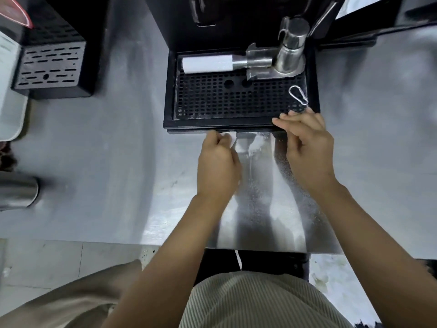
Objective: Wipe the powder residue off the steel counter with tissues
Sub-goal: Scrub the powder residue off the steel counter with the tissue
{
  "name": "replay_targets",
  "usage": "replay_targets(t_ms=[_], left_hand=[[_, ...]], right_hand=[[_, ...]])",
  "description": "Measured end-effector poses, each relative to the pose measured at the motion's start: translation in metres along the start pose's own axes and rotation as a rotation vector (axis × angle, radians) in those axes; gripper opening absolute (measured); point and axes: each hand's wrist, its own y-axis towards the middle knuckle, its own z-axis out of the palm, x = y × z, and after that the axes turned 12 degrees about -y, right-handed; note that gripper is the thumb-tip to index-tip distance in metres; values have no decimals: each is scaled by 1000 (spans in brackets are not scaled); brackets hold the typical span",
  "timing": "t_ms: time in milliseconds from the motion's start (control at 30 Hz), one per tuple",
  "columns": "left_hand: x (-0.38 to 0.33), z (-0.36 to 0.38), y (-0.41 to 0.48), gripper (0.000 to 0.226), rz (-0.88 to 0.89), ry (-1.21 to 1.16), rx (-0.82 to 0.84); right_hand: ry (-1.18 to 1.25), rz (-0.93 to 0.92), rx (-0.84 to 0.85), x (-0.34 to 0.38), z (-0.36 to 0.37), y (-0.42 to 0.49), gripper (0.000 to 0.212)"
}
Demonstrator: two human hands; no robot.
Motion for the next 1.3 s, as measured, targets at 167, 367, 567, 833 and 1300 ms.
replay_targets(t_ms=[167,367,567,833,1300], left_hand=[[-11,8,6,25,170,-113,207],[37,-47,20,30,202,-114,160],[69,-52,18,32,225,-103,166],[53,-52,13,36,246,-292,354],[66,-50,18,29,300,-177,256]], right_hand=[[-28,41,-34,7,1,1,33],[-83,131,-19,35,15,-12,30],[-68,212,-74,44,25,-20,39],[-23,228,-108,38,29,-22,34],[14,267,-80,41,26,-20,37]])
